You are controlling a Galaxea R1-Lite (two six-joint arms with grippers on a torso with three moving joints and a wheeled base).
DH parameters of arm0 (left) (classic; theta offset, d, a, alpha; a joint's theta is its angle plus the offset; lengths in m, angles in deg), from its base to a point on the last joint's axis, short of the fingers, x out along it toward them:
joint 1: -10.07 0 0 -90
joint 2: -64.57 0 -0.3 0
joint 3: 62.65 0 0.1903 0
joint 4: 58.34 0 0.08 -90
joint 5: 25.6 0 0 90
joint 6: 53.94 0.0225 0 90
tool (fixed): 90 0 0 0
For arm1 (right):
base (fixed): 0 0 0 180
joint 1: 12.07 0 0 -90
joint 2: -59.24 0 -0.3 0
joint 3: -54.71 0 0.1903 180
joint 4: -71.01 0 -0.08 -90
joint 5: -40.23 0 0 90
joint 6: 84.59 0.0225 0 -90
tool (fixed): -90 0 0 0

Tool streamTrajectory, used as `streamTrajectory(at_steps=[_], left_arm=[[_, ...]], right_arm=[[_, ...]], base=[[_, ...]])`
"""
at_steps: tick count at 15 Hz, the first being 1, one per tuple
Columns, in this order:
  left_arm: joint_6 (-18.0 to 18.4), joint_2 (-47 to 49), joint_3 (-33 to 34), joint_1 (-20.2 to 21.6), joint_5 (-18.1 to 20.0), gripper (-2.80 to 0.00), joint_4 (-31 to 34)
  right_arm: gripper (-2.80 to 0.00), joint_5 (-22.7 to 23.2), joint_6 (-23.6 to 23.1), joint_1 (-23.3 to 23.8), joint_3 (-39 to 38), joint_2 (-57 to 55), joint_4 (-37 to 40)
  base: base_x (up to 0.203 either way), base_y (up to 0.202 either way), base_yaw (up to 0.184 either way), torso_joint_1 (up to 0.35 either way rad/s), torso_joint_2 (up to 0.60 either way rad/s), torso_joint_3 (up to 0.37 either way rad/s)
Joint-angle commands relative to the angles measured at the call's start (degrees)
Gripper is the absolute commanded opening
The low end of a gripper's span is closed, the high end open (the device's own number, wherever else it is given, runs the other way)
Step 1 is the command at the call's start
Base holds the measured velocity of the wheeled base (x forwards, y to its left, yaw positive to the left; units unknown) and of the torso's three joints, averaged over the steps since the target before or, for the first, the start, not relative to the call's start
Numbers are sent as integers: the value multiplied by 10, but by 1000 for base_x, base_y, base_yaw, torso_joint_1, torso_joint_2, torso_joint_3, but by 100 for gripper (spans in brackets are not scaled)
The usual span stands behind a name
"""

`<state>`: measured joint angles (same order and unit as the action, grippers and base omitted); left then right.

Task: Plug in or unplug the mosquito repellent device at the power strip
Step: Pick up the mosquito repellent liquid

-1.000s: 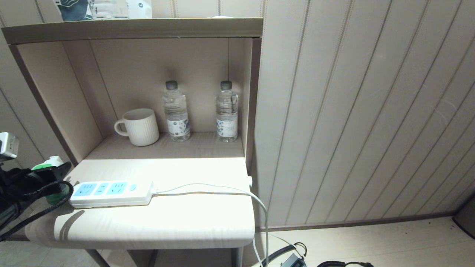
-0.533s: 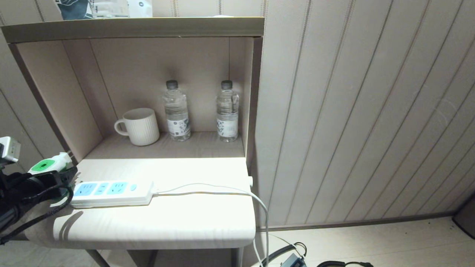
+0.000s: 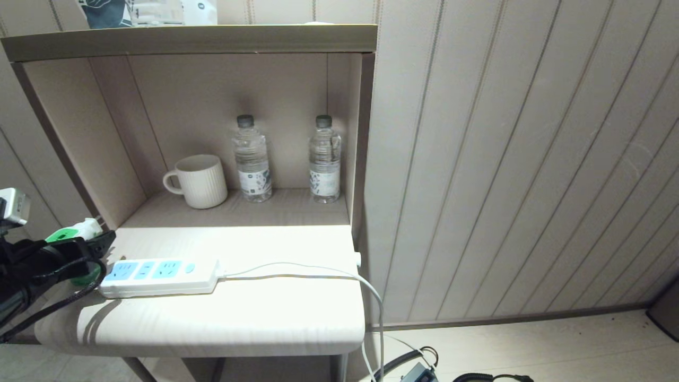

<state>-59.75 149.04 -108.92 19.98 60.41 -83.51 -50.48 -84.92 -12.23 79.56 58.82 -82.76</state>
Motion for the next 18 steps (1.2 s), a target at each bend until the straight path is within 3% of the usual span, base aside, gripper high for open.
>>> streamTrajectory(at_steps=[1, 4, 5, 14, 18], left_arm=[[-1, 4, -4, 1, 0, 0, -3], [-1, 8, -4, 8, 2, 0, -4], [0, 10, -4, 10, 7, -280, -4], [0, 6, -3, 13, 11, -280, -3], [4, -55, -17, 2, 12, -280, 15]], right_arm=[[-280, 0, 0, 0, 0, 0, 0], [-280, 0, 0, 0, 0, 0, 0], [-280, 0, 0, 0, 0, 0, 0], [-280, 0, 0, 0, 0, 0, 0], [-280, 0, 0, 0, 0, 0, 0]], base=[[0, 0, 0, 0, 0, 0], [0, 0, 0, 0, 0, 0], [0, 0, 0, 0, 0, 0], [0, 0, 0, 0, 0, 0], [0, 0, 0, 0, 0, 0]])
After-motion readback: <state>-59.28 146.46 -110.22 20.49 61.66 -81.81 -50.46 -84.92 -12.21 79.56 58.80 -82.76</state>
